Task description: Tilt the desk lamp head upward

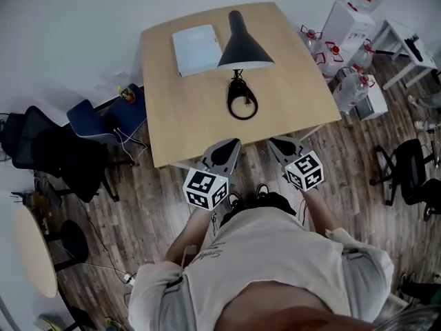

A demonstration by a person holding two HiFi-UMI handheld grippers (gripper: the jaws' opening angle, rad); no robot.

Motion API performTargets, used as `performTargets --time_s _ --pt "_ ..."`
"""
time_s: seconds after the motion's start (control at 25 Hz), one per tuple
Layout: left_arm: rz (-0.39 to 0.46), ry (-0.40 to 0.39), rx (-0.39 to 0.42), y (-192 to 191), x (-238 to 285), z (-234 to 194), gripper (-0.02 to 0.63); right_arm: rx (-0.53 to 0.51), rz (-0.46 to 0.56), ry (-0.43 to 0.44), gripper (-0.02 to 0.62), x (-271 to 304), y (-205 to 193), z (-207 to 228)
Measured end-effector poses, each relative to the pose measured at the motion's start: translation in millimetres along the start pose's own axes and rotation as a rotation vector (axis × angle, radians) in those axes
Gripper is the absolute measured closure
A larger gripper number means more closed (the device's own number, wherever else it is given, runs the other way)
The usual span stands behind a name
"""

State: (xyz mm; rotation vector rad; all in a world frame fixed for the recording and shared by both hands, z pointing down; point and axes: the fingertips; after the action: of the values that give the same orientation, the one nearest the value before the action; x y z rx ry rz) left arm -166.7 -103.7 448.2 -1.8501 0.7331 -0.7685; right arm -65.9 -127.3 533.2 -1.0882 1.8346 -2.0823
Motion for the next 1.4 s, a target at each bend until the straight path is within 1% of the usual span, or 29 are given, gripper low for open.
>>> performTargets --time_s 0.12,0.2,0.32,0.36,0.48,0.56,0.76,0.88,1.0,1.16,1.28,1.4 --pt "-0.016 0.033 0.054 -0.4 2.4 -1.3 0.591 -0.072 0.044 -0.001 0.600 -7.1 22.6 -5.4" --pt "-0.021 0.052 0.069 1.2 4.9 -3.7 0.590 -0.110 0.077 -0.004 0.600 -10.0 39.1 -5.0" --pt "-0.024 0.061 0.071 3.9 9.2 1.0 0.591 -0.111 0.147 -0.003 0.600 -23.7 64.8 0.4" --pt "-0.022 0.065 0.094 6.9 10.3 4.3 0.589 -0.115 0.174 -0.007 0.600 -29.5 74.3 2.9" --pt "-0.003 0.100 0.219 24.8 11.5 8.5 0.589 -0.153 0.265 -0.033 0.600 -43.5 108.3 8.7" --pt "0.026 0.114 0.247 39.7 10.9 11.1 0.589 -0.180 0.317 -0.045 0.600 -53.1 129.2 9.5" --pt "0.099 0.110 0.248 72.9 11.0 25.1 0.590 -0.235 0.419 -0.065 0.600 -80.3 170.3 14.3" --pt "0.128 0.109 0.244 81.2 10.8 33.9 0.589 -0.253 0.468 -0.079 0.600 -91.8 185.8 20.2" --pt "0.136 0.125 0.241 83.3 6.0 38.2 0.589 -0.257 0.486 -0.076 0.600 -95.6 190.2 21.2" --pt "0.136 0.160 0.248 85.5 -3.6 32.9 0.589 -0.240 0.490 -0.053 0.600 -91.1 187.4 17.3" --pt "0.136 0.173 0.229 79.6 -6.2 31.0 0.589 -0.220 0.480 -0.041 0.600 -91.3 181.4 17.0" --pt "0.144 0.184 0.206 78.8 -8.2 26.8 0.589 -0.218 0.477 -0.031 0.600 -89.4 184.4 17.7"
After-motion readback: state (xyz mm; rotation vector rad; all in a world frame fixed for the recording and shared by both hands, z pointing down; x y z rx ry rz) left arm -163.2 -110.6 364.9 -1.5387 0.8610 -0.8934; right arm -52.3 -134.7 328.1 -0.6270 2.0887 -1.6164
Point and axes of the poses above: the fingertips, and each gripper's own axes: x forward along the fingers, z to its right, y out of its top, and after that the axes turned 5 degrees about -x, right-handed
